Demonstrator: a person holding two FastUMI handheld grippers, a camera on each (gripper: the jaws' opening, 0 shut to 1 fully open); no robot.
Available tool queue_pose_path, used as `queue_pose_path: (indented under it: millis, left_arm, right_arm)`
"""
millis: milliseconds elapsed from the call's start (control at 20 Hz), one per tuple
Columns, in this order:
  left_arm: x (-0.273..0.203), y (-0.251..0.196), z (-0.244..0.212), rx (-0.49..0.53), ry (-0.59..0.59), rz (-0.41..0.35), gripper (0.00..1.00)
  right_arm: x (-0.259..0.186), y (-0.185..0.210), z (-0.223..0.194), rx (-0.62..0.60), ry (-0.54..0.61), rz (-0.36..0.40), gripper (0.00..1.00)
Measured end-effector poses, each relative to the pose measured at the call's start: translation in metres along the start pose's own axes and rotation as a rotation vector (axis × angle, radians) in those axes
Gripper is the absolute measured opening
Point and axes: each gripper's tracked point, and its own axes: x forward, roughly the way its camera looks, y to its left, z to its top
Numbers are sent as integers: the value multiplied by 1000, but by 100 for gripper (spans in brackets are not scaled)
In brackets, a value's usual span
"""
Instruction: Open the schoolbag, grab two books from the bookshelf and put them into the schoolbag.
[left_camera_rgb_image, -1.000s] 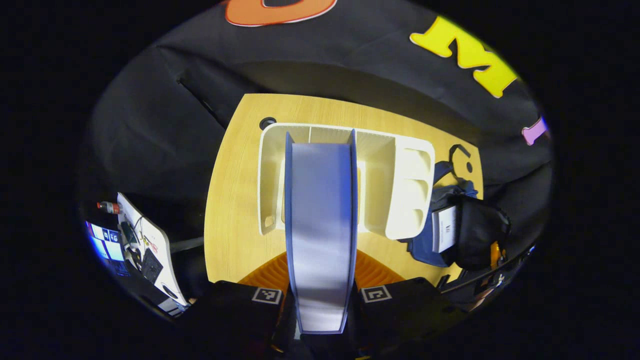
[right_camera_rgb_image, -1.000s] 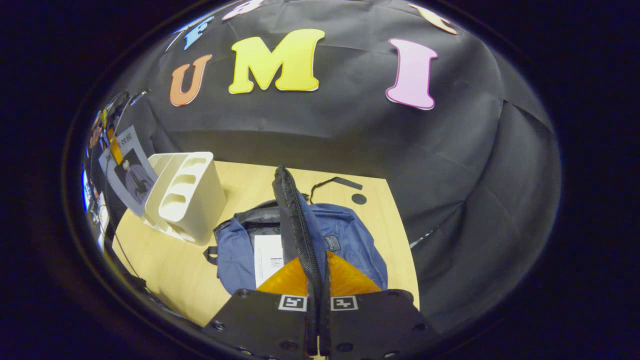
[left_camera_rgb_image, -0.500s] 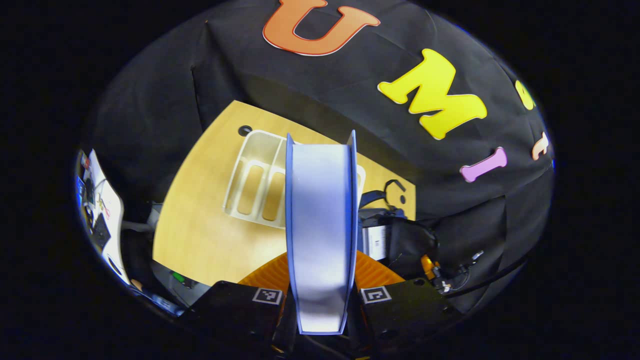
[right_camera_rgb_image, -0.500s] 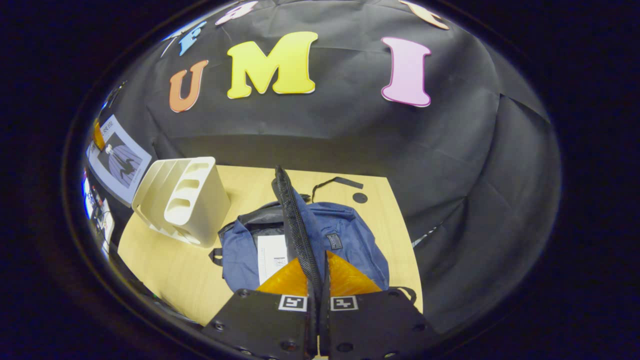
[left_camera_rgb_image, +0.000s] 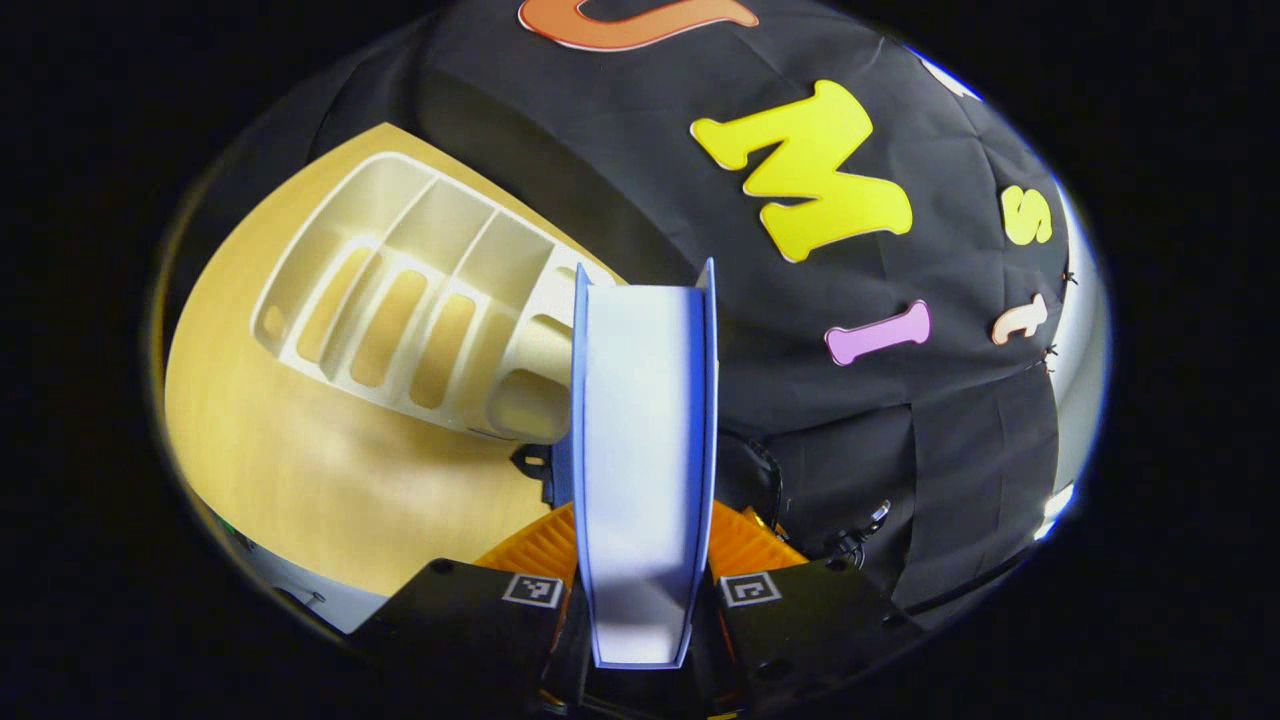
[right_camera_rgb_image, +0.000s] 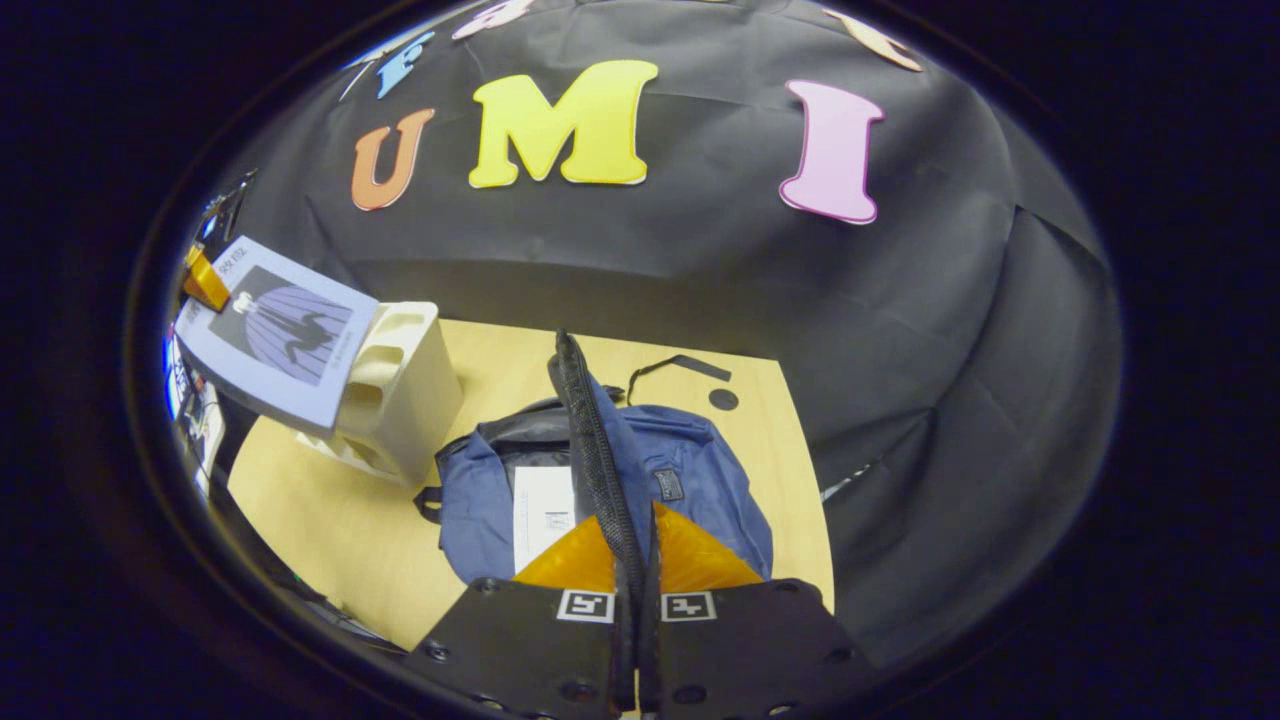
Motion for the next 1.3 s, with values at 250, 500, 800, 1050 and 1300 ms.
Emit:
queue_pose_path:
  millis: [250,500,800,1050,1300]
  left_arm:
    - [74,-3,-55,63,89,26,43]
    - [142,-7,-92,77,139,31,43]
    - [197,-3,-99,50,117,-5,43]
    - [216,-13,-104,47,102,-89,43]
    - [237,-26,-111,54,102,-160,43]
  right_arm:
    - [1,-10,0,25,11,-3,2]
    - [2,-20,-1,50,15,-13,2]
    - [0,-26,4,55,16,-22,2]
    - [-4,-34,9,46,20,-35,2]
    - [-10,-40,22,39,12,-47,2]
